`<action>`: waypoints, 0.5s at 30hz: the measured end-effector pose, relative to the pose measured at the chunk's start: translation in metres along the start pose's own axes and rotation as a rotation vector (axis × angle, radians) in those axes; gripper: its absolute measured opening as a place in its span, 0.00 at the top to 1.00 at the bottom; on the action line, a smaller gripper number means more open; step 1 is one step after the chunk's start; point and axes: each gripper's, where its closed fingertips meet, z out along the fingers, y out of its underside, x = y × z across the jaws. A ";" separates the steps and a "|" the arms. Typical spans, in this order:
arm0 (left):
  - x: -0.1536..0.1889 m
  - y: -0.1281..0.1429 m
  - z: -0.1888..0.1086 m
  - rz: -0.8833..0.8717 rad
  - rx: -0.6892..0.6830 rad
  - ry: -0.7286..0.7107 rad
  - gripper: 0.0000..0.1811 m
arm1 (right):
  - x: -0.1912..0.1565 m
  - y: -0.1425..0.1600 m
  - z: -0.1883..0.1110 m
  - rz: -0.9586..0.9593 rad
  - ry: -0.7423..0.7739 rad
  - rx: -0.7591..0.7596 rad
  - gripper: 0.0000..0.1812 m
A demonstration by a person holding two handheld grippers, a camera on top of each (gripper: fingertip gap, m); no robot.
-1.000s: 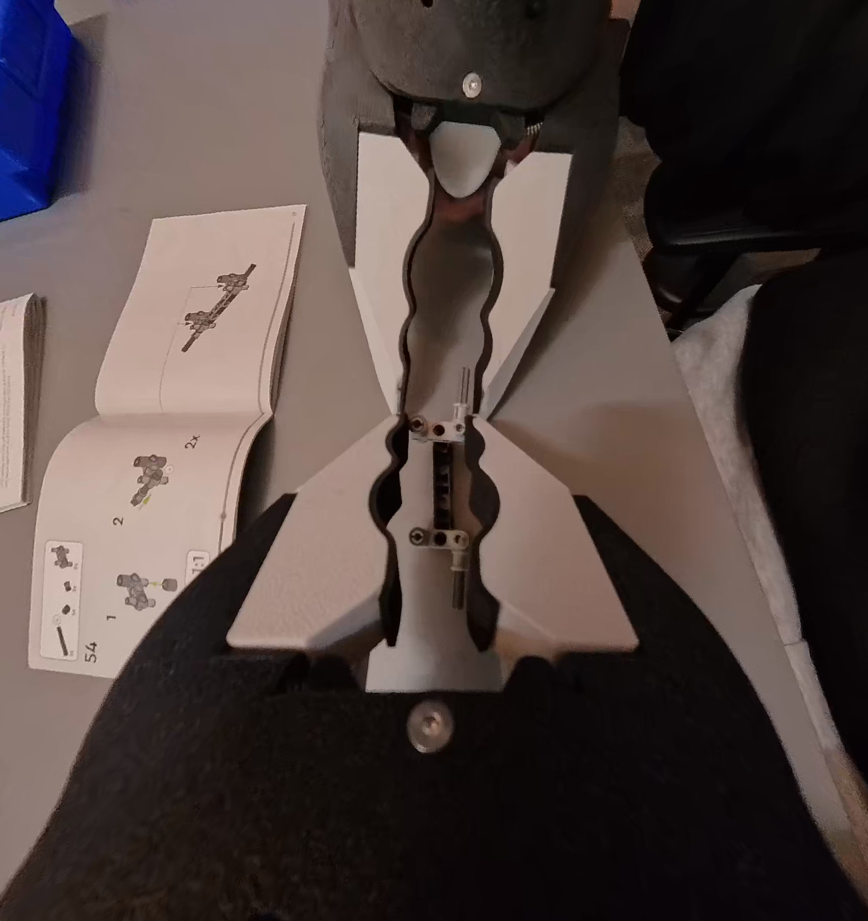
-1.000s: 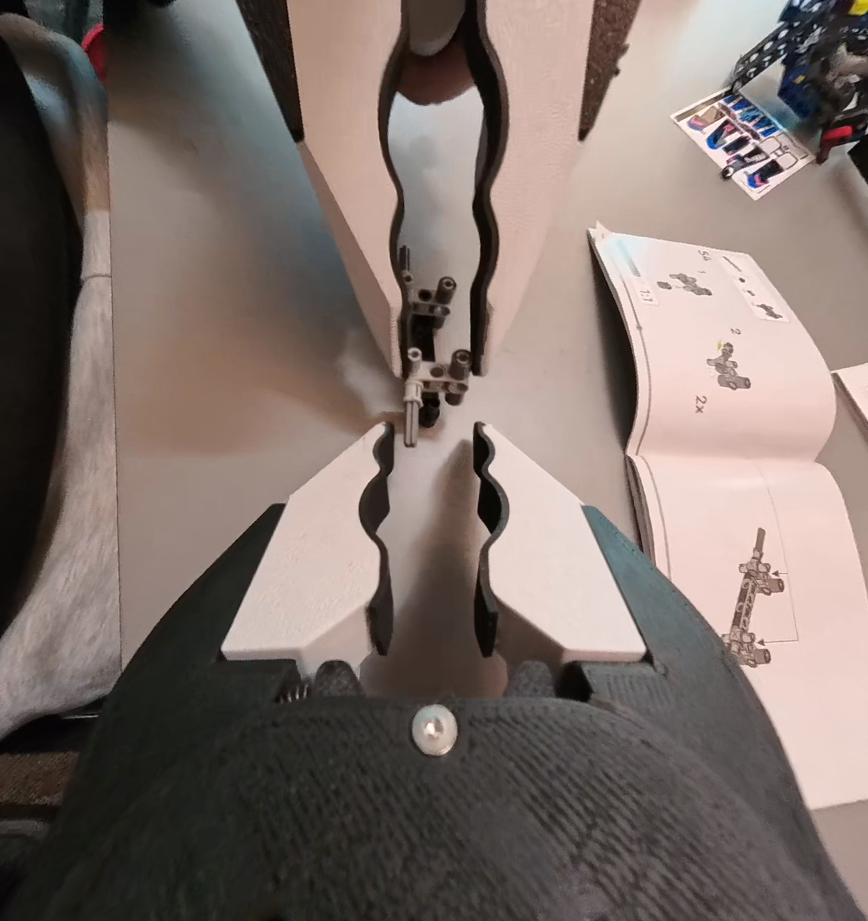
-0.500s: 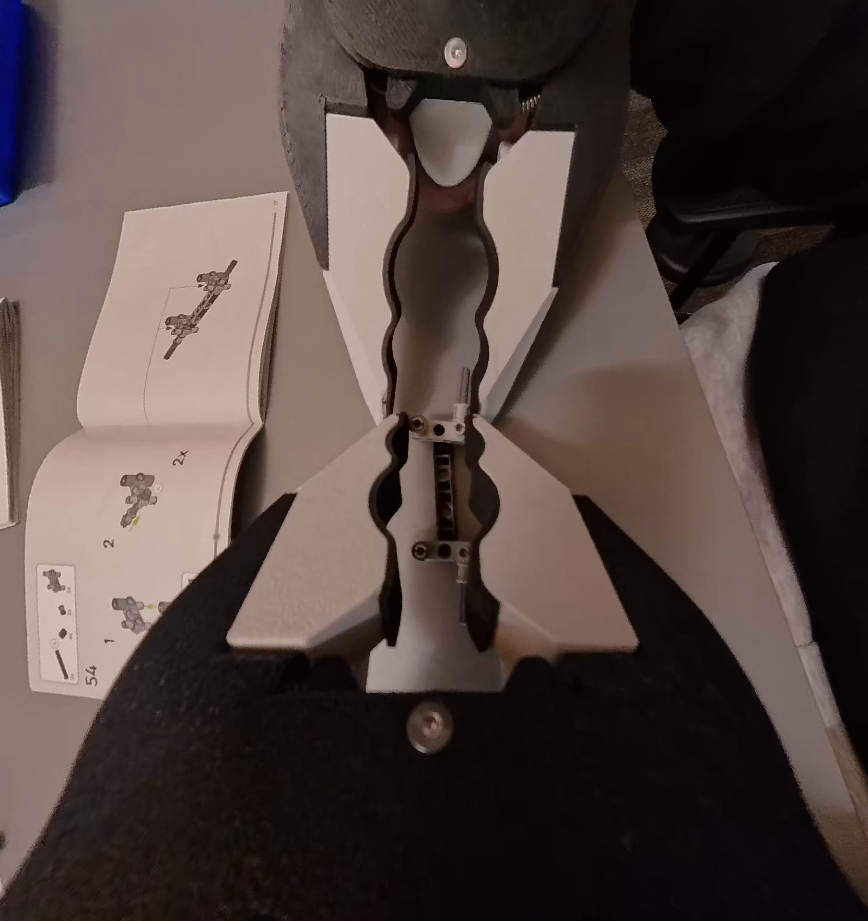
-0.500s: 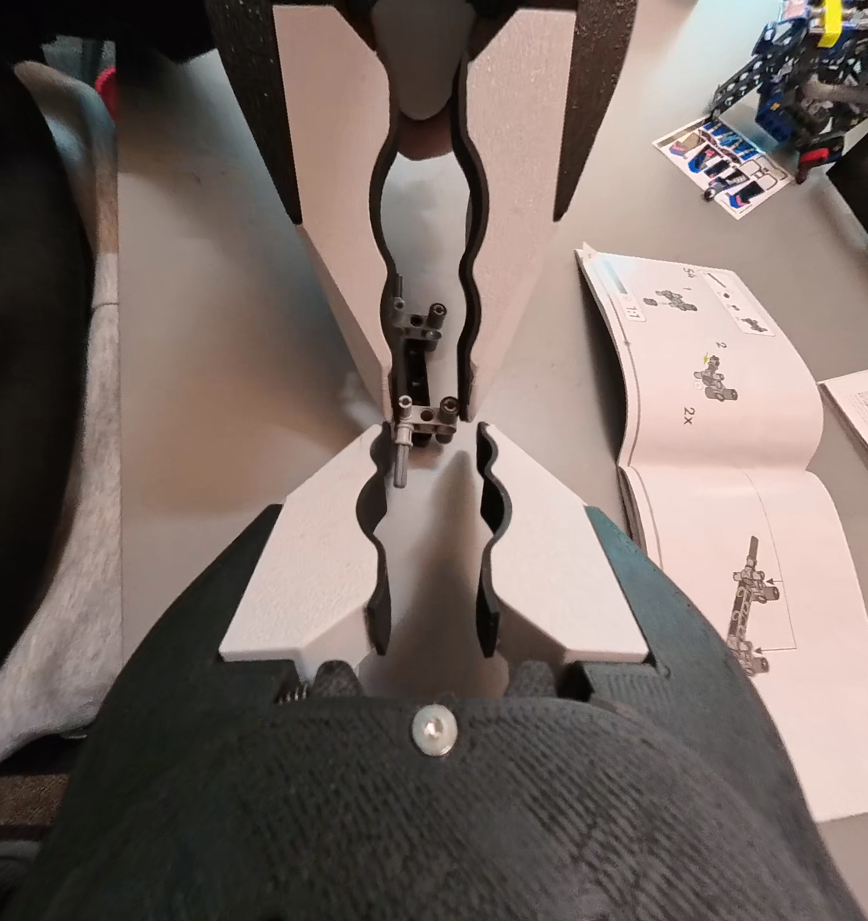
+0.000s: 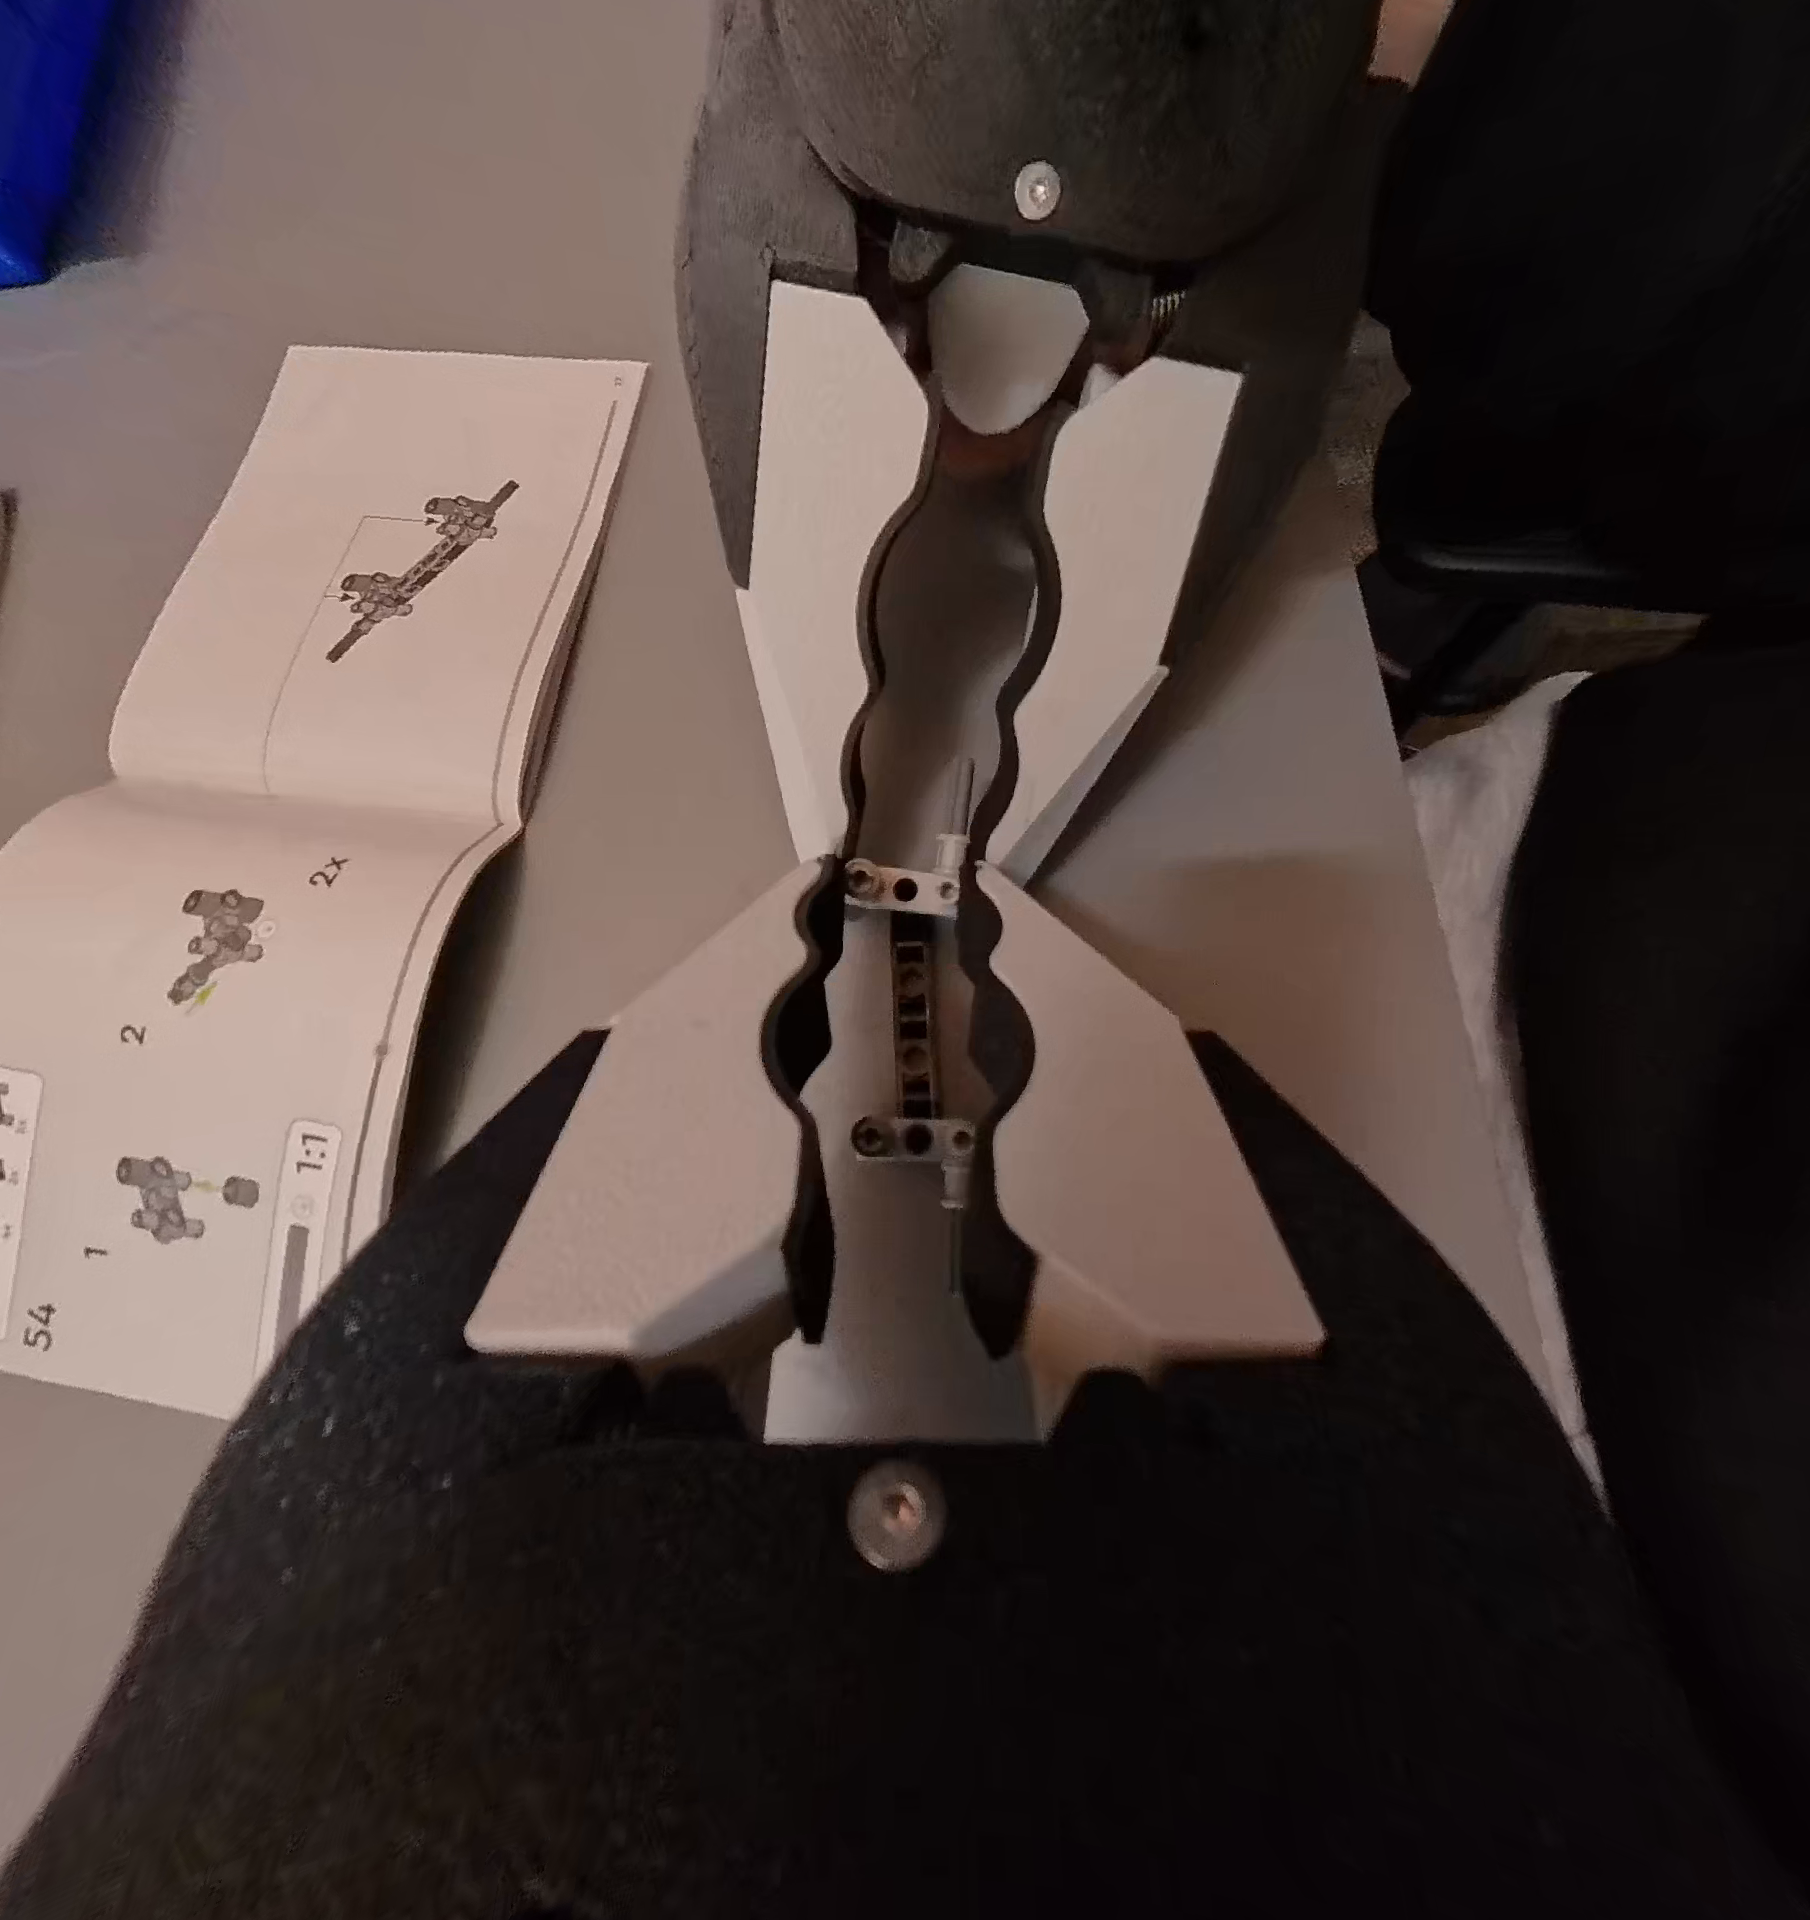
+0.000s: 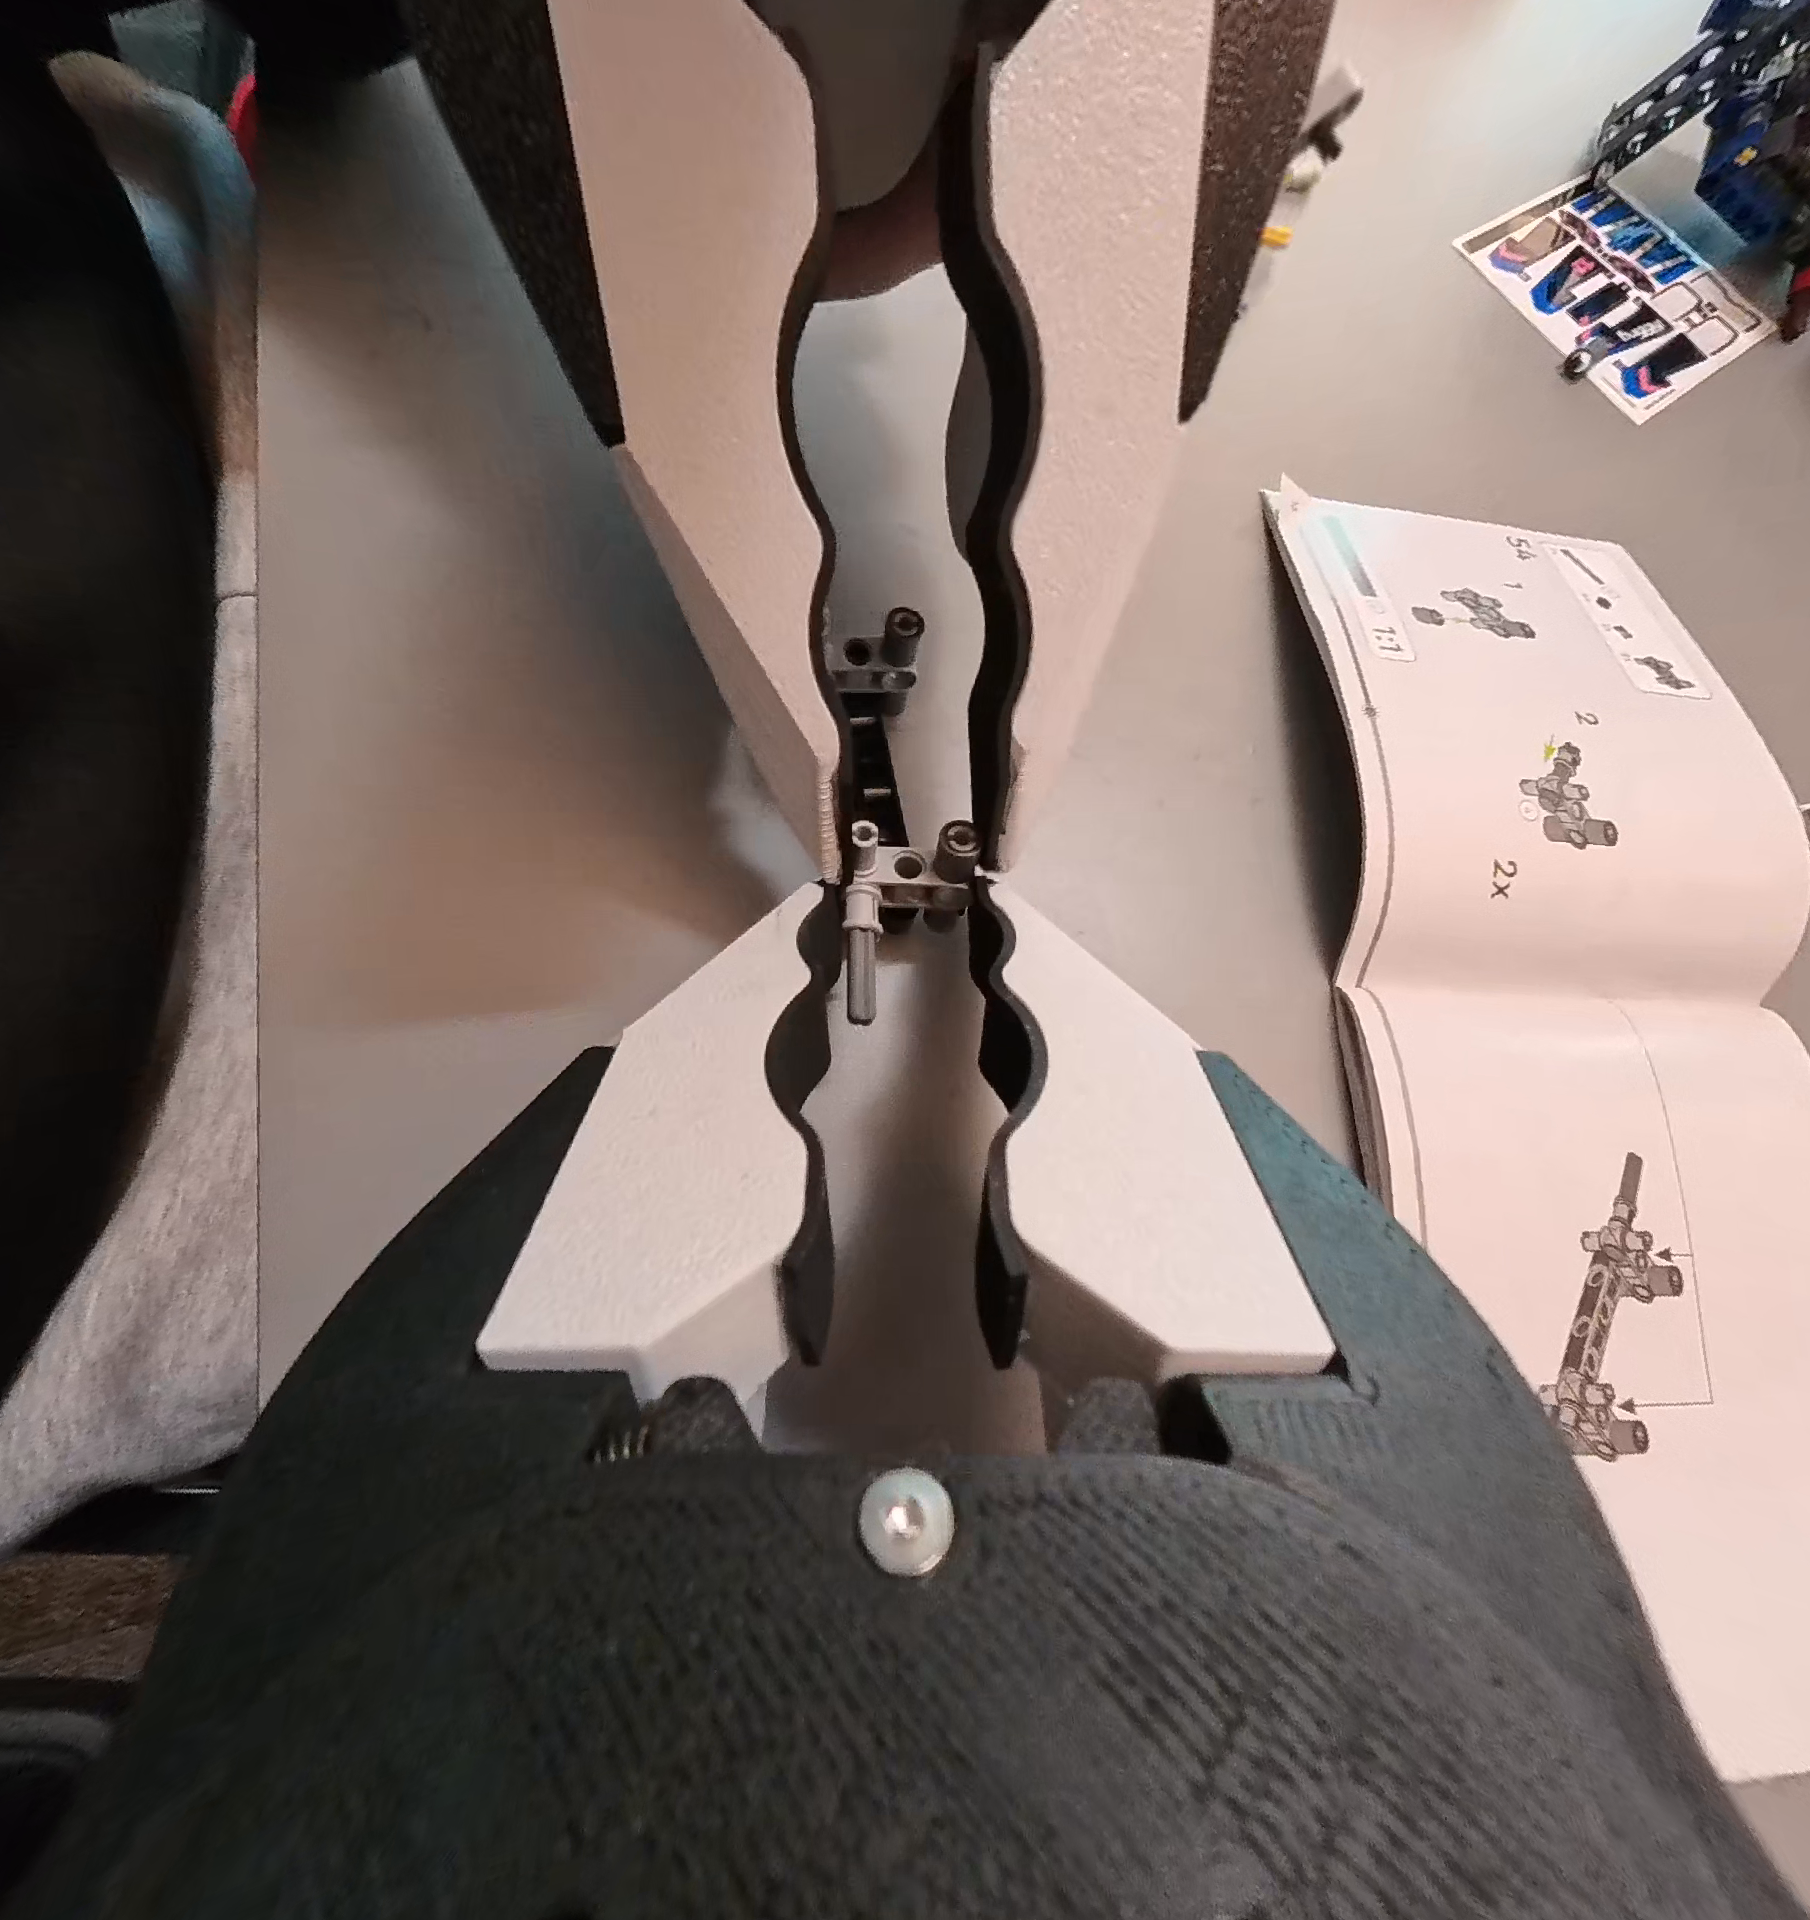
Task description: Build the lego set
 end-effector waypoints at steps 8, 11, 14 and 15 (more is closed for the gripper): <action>-0.001 0.001 -0.001 -0.023 -0.057 -0.050 0.90 | 0.001 -0.001 0.000 -0.030 0.029 0.004 0.86; 0.001 0.007 0.002 -0.024 -0.113 -0.047 0.99 | 0.005 -0.005 -0.001 -0.048 0.087 0.022 0.83; 0.004 0.016 0.008 0.012 -0.169 -0.060 0.99 | 0.000 -0.004 0.001 -0.036 0.052 0.008 0.83; 0.004 0.015 0.007 0.026 -0.161 -0.065 1.00 | 0.001 -0.004 0.001 -0.036 0.054 0.009 0.83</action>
